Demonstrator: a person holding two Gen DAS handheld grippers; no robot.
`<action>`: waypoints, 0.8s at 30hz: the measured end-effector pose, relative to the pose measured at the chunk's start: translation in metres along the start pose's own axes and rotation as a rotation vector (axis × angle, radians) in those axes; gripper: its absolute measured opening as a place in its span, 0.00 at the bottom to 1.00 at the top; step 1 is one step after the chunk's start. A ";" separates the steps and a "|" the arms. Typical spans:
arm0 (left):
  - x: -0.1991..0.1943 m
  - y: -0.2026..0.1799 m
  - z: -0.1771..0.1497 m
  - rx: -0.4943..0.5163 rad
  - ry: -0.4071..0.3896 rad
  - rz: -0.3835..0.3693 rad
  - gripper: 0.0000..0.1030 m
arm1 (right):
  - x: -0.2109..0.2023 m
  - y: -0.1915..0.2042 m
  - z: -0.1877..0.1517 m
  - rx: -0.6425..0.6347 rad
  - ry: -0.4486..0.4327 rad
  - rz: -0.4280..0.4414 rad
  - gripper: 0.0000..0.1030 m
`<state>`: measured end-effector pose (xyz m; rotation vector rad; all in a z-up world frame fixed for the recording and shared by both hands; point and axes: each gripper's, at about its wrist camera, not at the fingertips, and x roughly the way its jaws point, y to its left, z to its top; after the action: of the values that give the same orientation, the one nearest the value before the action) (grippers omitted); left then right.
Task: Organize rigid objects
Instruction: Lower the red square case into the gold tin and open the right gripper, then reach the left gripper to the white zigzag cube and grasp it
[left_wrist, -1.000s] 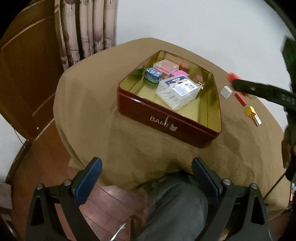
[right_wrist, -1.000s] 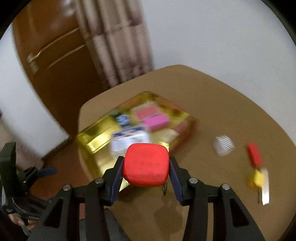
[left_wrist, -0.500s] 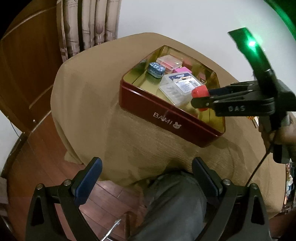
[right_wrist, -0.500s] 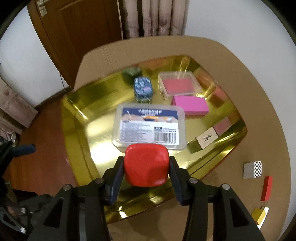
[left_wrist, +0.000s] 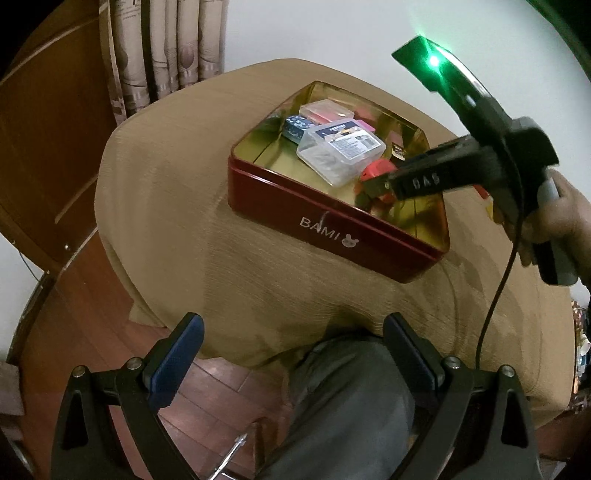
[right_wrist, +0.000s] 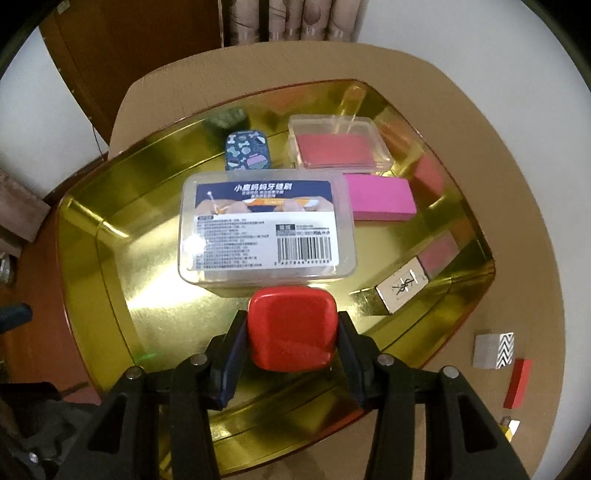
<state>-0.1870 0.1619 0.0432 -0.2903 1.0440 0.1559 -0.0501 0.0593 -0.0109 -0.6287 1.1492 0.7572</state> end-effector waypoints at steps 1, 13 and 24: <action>0.000 0.000 0.000 0.002 0.000 0.000 0.93 | 0.000 -0.002 0.004 0.011 -0.009 -0.009 0.48; -0.009 -0.019 -0.006 0.095 -0.043 0.035 0.93 | -0.102 -0.072 -0.118 0.381 -0.561 -0.139 0.54; -0.026 -0.088 -0.018 0.337 -0.117 -0.027 0.93 | -0.069 -0.183 -0.314 0.872 -0.416 -0.578 0.56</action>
<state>-0.1920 0.0732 0.0717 0.0104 0.9316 -0.0290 -0.0956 -0.3074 -0.0268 -0.0323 0.7398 -0.1389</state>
